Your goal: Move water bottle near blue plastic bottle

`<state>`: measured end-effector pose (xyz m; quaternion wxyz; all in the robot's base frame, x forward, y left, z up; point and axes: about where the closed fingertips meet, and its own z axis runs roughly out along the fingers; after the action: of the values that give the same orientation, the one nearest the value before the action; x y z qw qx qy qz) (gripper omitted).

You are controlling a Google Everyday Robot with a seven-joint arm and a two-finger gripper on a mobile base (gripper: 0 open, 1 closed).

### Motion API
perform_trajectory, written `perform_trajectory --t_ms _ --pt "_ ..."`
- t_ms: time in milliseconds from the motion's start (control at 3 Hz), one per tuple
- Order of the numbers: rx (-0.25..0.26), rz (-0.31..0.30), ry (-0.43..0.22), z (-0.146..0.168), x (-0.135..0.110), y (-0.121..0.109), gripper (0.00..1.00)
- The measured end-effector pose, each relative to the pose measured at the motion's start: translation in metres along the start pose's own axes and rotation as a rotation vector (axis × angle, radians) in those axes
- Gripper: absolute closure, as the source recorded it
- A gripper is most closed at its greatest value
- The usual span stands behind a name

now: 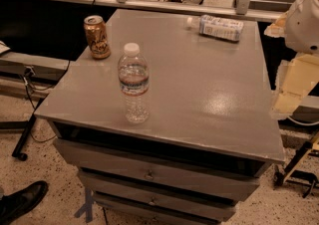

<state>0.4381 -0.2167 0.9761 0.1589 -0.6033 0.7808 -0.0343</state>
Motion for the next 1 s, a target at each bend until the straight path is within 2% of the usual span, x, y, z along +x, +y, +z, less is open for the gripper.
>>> perform_trajectory --t_ms 333,667,1000 --pt "0.000 0.000 -0.001 0.000 0.000 0.000 0.00" --pt "-0.014 0.028 -0.059 0.014 -0.014 -0.004 0.00" --pt "-0.054 0.068 -0.182 0.045 -0.047 -0.005 0.00"
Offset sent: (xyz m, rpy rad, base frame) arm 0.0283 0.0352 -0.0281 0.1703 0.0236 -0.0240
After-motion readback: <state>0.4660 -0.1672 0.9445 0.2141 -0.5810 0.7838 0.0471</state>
